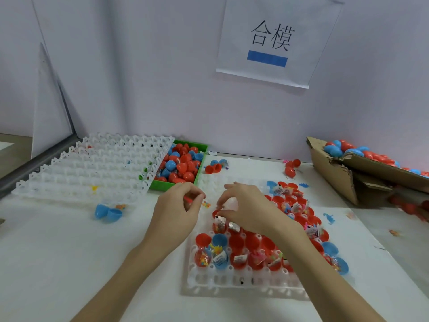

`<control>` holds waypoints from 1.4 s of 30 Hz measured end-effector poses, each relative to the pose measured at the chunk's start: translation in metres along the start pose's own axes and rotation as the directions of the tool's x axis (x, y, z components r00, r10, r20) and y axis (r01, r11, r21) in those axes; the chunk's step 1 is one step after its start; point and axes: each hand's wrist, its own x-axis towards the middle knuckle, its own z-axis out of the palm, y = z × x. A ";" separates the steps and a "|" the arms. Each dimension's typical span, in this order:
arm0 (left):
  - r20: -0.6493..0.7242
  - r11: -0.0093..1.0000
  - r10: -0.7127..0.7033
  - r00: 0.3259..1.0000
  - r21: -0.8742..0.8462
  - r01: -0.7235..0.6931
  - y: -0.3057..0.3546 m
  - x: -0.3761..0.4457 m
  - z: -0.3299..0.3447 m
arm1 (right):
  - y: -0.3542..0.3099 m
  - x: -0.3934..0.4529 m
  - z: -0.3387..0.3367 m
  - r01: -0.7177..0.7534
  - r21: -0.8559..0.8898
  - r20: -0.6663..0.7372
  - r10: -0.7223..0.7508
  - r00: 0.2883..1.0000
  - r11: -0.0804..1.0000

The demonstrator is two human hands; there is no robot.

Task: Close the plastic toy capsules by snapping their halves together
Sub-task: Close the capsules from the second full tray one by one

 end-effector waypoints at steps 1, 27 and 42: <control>0.010 1.000 0.001 1.000 0.000 -0.001 0.000 0.000 0.000 | 0.000 0.001 0.000 -0.009 0.000 -0.008 0.009 1.000 1.000; 0.317 0.983 0.112 0.942 0.105 -0.152 -0.003 -0.003 0.003 | 0.020 -0.017 0.021 0.024 0.048 -0.339 -0.006 0.941 0.999; 0.497 0.978 0.118 0.860 0.091 -0.186 -0.001 0.002 -0.013 | 0.013 -0.009 0.024 -0.017 0.100 -0.300 0.046 0.953 0.995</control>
